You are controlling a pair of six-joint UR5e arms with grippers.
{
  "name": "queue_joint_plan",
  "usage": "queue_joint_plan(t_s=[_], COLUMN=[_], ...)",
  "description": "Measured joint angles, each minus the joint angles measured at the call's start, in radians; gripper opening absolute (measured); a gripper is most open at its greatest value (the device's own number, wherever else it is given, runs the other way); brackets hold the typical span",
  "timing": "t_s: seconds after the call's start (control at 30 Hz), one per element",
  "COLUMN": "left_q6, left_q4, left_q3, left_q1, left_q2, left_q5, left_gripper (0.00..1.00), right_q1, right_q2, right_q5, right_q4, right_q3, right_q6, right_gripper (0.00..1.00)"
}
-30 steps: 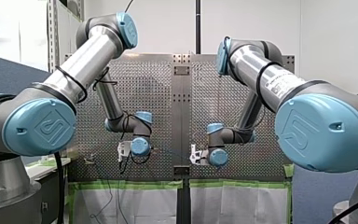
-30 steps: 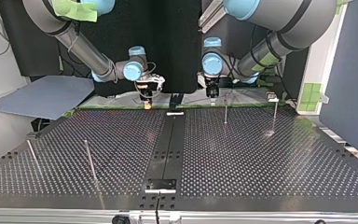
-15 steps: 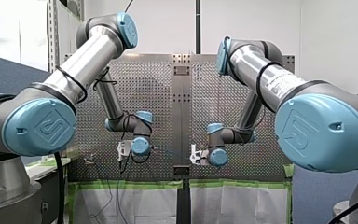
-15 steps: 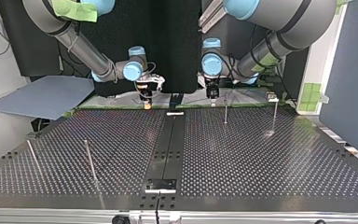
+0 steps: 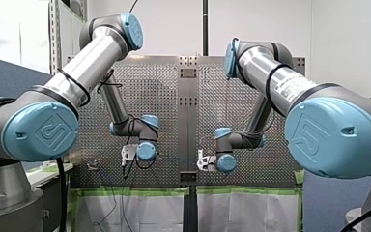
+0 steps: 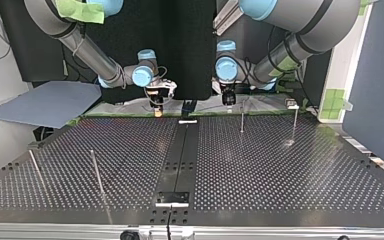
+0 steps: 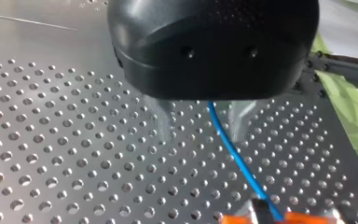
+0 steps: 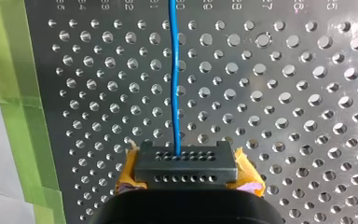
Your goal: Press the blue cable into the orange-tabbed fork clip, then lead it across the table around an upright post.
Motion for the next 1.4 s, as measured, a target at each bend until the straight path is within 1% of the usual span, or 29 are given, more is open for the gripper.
queue_joint_plan(t_s=[0.03,0.07,0.1,0.13,0.6,0.67,0.77,0.8,0.9,1.0,1.23,1.4], left_q6=[0.000,0.000,0.000,0.000,-0.004,-0.007,-0.007,-0.006,0.003,0.010,0.002,-0.017], left_q4=[-0.001,-0.001,-0.002,-0.004,-0.013,-0.021,-0.038,-0.044,-0.070,-0.097,-0.164,-0.209], left_q3=[0.002,0.003,0.004,0.004,0.006,0.011,0.025,0.031,0.053,0.064,0.067,0.067], left_q1=[0.000,0.000,0.000,0.000,-0.001,-0.001,-0.004,-0.005,-0.014,-0.027,-0.060,-0.076], left_q2=[0.000,0.000,0.000,0.000,0.000,0.000,0.002,0.003,0.013,0.034,0.098,0.144], left_q5=[0.007,0.013,0.019,0.024,0.046,0.052,0.055,0.055,0.049,0.037,0.010,0.003], left_gripper=[0.18,0.04,0.04,0.00,0.00,0.00,0.00,0.00,0.00,0.00,0.00,0.00], right_q1=[0.000,0.000,0.001,0.001,0.001,0.001,0.000,0.000,0.000,0.004,0.015,0.027], right_q2=[0.000,0.000,0.000,0.000,0.000,-0.001,-0.009,-0.016,-0.040,-0.067,-0.128,-0.183], right_q5=[0.000,0.000,0.000,0.000,0.000,0.003,0.013,0.019,0.027,0.030,0.033,0.029], right_q4=[0.000,0.001,0.001,0.001,0.005,0.010,0.026,0.034,0.059,0.086,0.147,0.170], right_q3=[0.000,0.000,0.000,0.000,0.000,0.000,0.000,0.000,0.000,0.000,0.000,0.000], right_q6=[0.000,0.000,-0.001,-0.001,-0.002,-0.006,-0.019,-0.026,-0.040,-0.045,-0.044,-0.041], right_gripper=[0.00,0.00,0.00,0.00,0.00,0.00,0.00,0.00,0.00,0.00,0.00,0.00])
